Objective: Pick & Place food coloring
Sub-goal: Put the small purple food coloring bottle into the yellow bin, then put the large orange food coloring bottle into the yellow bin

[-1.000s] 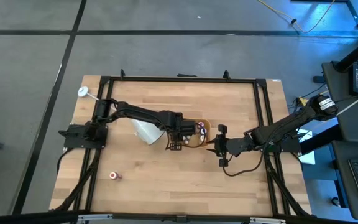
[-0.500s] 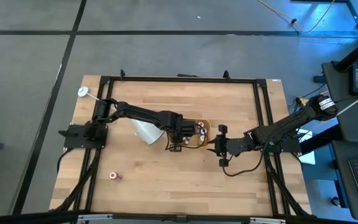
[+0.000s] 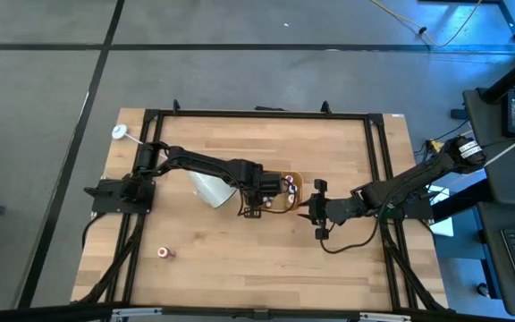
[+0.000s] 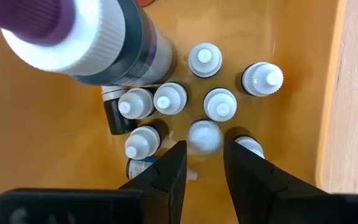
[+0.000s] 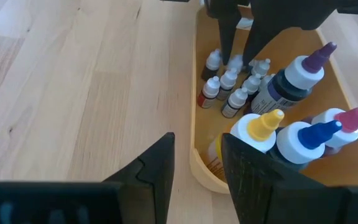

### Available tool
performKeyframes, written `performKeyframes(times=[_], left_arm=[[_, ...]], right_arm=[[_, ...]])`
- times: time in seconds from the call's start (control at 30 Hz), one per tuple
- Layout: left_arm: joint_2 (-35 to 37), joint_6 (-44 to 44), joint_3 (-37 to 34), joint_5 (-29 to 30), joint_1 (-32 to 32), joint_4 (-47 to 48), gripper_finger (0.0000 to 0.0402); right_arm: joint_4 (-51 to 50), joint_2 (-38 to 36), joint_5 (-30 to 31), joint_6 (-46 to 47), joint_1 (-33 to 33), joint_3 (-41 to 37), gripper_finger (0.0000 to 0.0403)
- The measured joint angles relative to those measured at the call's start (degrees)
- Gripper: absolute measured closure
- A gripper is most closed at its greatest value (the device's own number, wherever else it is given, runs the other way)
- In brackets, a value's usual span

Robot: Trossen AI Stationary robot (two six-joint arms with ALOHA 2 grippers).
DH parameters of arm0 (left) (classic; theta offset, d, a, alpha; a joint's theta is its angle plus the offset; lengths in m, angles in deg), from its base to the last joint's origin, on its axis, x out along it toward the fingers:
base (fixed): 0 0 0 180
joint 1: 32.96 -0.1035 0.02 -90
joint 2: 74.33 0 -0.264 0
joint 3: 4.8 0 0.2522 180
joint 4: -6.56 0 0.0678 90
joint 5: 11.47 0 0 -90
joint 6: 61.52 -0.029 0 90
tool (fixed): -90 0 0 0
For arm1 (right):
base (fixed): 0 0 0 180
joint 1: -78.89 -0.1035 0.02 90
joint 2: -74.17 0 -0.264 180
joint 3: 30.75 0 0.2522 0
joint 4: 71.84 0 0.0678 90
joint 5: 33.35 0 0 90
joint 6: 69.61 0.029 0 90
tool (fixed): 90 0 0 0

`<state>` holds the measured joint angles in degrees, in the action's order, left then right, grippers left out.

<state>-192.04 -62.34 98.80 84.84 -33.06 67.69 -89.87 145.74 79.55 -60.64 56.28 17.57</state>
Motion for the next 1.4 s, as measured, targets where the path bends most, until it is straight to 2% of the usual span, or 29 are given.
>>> performKeyframes(times=[0.33, 0.6, 0.73, 1.0, 1.1, 1.27, 1.4], left_arm=[[0.81, 0.00, 0.02, 0.12, -0.04, 1.94, 0.0292], [3.29, 3.33, 7.23, 0.64, 0.41, 15.10, 0.0296], [7.66, 5.33, 7.09, 1.55, 2.31, 16.55, 0.0295], [15.90, 15.88, 7.08, 2.87, 11.55, 19.49, 0.0295], [17.30, 20.61, 7.08, 5.70, 16.68, 20.48, 0.0297], [17.62, 32.96, 7.08, 7.94, 24.62, 22.16, 0.0286], [17.17, 45.03, 7.07, 8.83, 29.96, 23.54, 0.0259]], right_arm=[[0.00, 0.00, 0.00, 0.00, 0.00, 0.00, 0.0269], [-0.18, 0.00, 0.00, 0.01, -0.02, 0.00, 0.0269], [-0.64, 0.00, -0.10, 0.47, -0.02, 0.00, 0.0269], [-1.11, 0.00, -0.50, 2.97, -0.02, 0.00, 0.0269], [-0.63, 0.00, -0.54, 3.01, -0.02, 0.00, 0.0269], [0.41, 0.00, -0.57, 3.39, -0.02, 0.00, 0.0269], [2.36, 0.00, -0.55, 4.22, 0.00, 0.00, 0.0269]])
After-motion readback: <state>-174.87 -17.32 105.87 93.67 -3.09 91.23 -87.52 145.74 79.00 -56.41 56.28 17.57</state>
